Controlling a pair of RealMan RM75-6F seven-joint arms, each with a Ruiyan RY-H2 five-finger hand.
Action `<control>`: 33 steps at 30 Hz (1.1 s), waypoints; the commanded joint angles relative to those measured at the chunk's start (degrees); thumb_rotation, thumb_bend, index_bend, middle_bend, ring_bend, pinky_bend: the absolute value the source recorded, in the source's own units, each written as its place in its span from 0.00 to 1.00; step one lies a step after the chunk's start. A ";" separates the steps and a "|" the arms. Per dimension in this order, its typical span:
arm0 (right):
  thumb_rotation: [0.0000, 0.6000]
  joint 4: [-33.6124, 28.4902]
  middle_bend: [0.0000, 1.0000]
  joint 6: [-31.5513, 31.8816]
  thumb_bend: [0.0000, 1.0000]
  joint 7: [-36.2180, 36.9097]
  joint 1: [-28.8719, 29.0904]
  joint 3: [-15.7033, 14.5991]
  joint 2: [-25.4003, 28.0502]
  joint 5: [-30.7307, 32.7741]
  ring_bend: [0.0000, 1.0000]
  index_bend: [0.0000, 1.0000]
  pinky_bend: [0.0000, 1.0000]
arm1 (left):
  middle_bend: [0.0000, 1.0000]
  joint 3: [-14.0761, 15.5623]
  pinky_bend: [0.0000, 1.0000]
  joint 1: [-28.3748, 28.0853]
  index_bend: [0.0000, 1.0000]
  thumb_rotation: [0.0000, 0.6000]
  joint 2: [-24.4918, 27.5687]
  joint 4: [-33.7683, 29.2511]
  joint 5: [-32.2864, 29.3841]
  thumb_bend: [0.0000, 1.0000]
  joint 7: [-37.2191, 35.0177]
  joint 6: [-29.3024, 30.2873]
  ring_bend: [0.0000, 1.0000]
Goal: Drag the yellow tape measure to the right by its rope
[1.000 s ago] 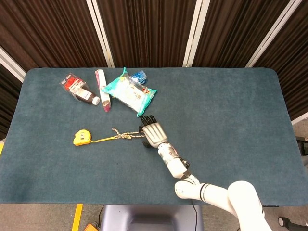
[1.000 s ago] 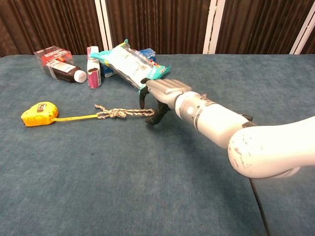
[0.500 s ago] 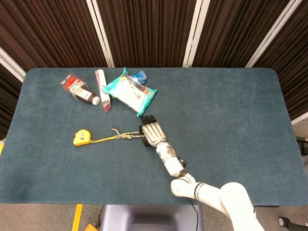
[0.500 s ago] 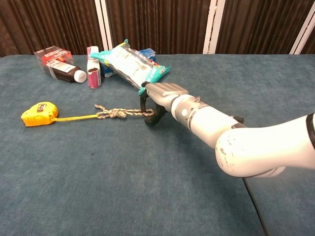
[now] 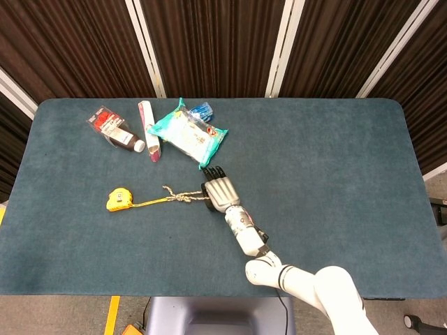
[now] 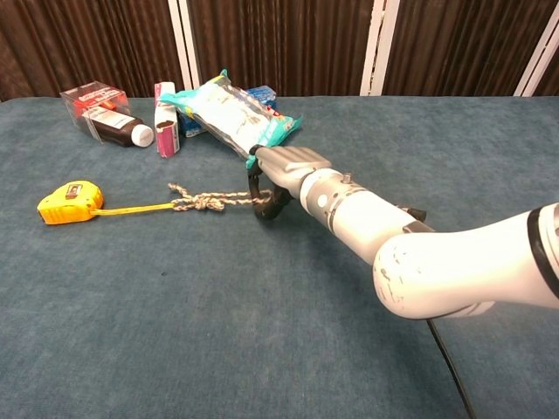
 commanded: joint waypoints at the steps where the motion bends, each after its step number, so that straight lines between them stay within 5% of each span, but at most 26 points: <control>1: 1.00 0.78 0.13 0.22 0.57 -0.03 0.04 -0.06 -0.41 -0.30 0.12 0.76 0.00 | 0.00 0.00 0.12 0.07 0.15 1.00 0.00 -0.05 -0.01 0.41 0.08 0.09 0.00; 19: 1.00 -7.36 0.13 2.67 0.59 -2.16 -4.23 -0.97 8.02 -1.04 0.12 0.78 0.02 | 0.00 -0.09 0.12 0.10 0.15 1.00 -0.06 -0.35 -0.13 0.41 0.50 0.02 0.00; 33: 1.00 -27.30 0.13 6.93 0.59 -2.27 -13.63 -6.73 26.99 -5.06 0.12 0.78 0.03 | 0.00 -0.10 0.12 -0.08 0.15 1.00 -0.40 -0.50 0.13 0.41 1.17 -0.04 0.00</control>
